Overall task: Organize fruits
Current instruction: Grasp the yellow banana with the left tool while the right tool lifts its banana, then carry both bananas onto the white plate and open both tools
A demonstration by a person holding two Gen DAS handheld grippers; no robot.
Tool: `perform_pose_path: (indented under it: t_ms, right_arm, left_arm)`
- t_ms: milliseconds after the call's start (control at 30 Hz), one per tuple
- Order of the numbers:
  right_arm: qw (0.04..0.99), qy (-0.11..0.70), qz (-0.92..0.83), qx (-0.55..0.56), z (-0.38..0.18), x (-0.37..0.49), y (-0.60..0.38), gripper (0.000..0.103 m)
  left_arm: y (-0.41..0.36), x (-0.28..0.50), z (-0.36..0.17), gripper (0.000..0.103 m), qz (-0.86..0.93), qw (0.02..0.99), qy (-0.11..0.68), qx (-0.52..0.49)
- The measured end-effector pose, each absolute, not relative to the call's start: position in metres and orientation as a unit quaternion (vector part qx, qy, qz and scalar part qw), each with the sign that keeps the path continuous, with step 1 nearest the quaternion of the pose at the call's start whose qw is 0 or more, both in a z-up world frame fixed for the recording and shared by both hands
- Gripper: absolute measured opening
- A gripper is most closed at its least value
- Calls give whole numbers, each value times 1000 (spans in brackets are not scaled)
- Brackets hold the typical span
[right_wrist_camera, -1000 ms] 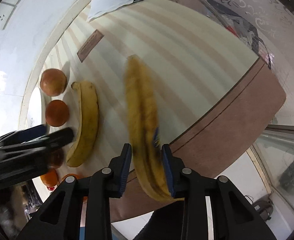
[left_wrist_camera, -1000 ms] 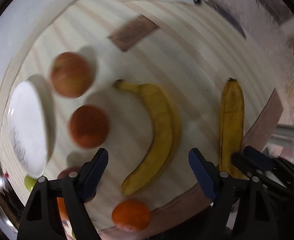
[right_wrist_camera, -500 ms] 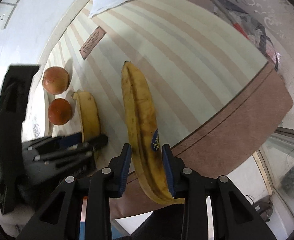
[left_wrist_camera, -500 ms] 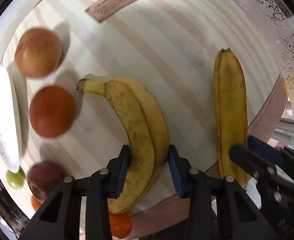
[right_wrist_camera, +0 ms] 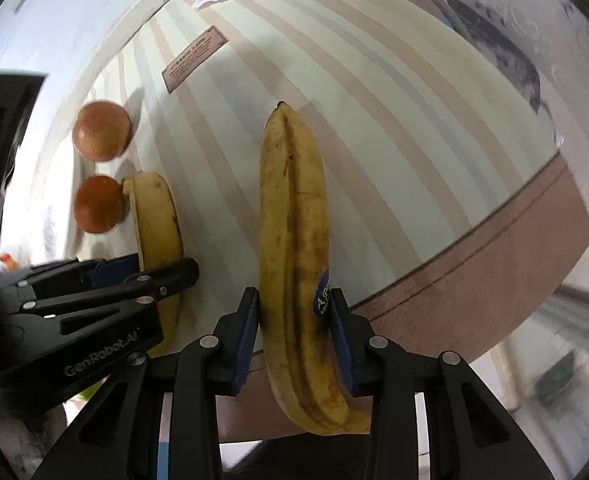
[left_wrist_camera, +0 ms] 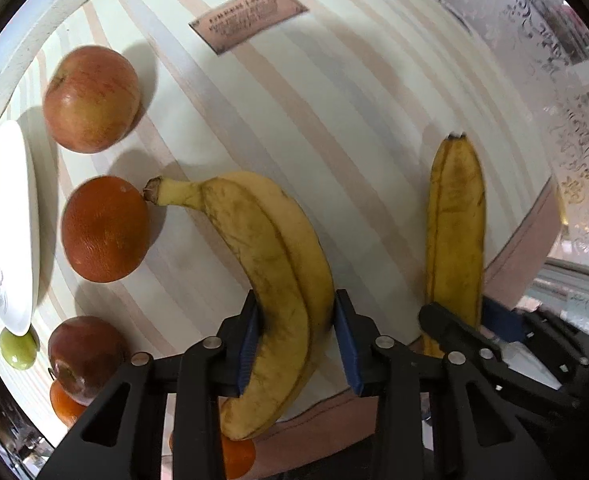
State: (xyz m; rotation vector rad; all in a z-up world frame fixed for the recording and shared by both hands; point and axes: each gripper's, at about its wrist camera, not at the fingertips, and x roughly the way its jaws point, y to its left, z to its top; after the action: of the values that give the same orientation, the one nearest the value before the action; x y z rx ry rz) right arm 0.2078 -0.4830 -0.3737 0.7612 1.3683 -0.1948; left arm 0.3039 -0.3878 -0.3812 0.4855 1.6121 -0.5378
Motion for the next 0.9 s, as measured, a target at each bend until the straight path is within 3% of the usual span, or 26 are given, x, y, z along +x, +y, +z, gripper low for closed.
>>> perform_pose_path:
  t_ms: [367, 633, 900]
  right_arm:
    - [725, 558, -39, 402, -315, 202, -497, 37]
    - [740, 539, 42, 400, -268, 255, -453, 37]
    - [761, 544, 102, 338, -251, 345, -362, 37]
  left_arm:
    - [-363, 317, -292, 32, -267, 674, 675, 135]
    - [-258, 370, -197, 32, -223, 715, 659, 67]
    - [-142, 440, -200, 32, -130, 736, 665, 0]
